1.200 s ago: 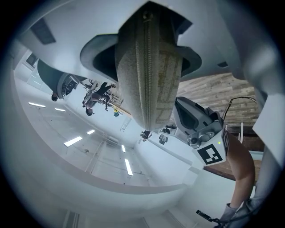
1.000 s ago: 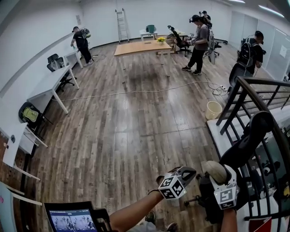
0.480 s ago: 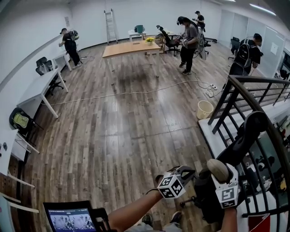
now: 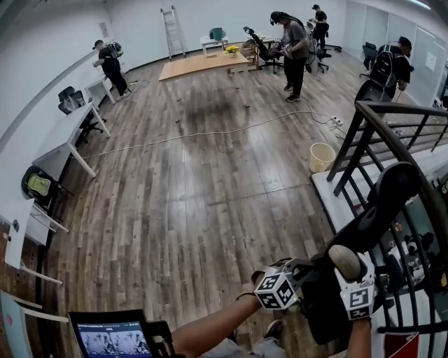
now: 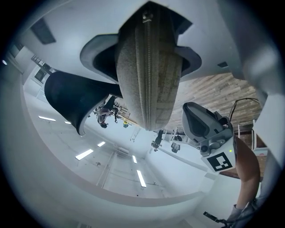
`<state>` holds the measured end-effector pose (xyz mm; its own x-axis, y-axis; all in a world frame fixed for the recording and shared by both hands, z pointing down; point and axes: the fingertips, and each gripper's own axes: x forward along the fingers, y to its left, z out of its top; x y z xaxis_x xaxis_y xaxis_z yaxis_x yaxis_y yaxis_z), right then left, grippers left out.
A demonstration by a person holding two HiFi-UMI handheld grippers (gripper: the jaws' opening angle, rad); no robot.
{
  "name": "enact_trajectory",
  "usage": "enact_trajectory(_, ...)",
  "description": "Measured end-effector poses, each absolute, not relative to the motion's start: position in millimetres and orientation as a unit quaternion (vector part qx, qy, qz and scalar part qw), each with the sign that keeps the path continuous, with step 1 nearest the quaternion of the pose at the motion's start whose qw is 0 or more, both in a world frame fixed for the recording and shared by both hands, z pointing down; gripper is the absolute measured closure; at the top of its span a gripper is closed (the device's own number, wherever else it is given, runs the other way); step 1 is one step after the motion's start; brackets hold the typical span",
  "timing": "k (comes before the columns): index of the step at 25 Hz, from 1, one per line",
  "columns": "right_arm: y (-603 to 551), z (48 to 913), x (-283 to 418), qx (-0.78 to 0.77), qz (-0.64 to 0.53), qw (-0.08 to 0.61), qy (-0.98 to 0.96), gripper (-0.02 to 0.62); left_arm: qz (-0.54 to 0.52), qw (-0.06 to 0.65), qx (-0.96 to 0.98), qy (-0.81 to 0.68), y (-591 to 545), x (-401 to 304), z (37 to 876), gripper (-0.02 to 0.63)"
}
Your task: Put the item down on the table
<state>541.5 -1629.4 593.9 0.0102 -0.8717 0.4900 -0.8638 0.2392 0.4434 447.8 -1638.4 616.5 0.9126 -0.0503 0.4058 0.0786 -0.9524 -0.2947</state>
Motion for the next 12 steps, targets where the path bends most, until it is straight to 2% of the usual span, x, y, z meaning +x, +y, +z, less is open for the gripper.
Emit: enact_trajectory(12,-1590,660,602,0.628,0.065,0.339,-0.698,0.291,-0.232,0.154,-0.959,-0.047,-1595,505,648,0.604)
